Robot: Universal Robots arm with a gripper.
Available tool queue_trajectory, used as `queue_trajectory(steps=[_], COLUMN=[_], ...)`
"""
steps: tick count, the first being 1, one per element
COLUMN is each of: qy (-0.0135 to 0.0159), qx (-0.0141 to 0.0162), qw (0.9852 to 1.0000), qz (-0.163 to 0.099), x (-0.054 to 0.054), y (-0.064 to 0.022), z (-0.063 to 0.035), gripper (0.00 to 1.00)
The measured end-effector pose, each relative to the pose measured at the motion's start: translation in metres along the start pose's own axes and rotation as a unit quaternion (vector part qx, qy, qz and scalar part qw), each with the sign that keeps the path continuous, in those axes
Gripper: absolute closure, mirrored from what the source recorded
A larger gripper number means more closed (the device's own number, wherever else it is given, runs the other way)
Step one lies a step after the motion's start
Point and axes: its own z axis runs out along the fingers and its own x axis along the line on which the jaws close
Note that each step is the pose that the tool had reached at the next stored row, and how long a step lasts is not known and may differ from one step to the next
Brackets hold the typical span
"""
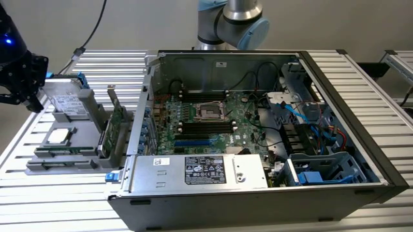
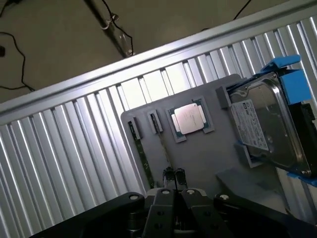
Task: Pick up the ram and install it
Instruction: 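Pick up the ram and move it above insertion slot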
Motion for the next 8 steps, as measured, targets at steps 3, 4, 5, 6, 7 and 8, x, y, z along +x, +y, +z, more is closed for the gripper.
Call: queue_trajectory(steps=[3,4,5,6,7,8], qy=[0.0026,0.0034,0.0042,0.005,0.0058,0.0066], qx=[0.0006,0.0008,0.001,0.0012,0.0014,0.0016], qw=[0.9996,0.9993,0.999,0.9985,0.998,0.9973], qz=[-0.028,-0.036,-0.046,-0.054,-0.063,-0.073], x=[0.0,0.0,0.0,-0.0001,-0.0001,0.0], y=[-0.0001,-0.0001,-0.0001,-0.0001,-0.0002,-0.0002], z=[0.0006,0.0009,0.0011,0.0014,0.0016,0.0019], gripper=[0.9,0.9,0.9,0.9,0.9,0.9])
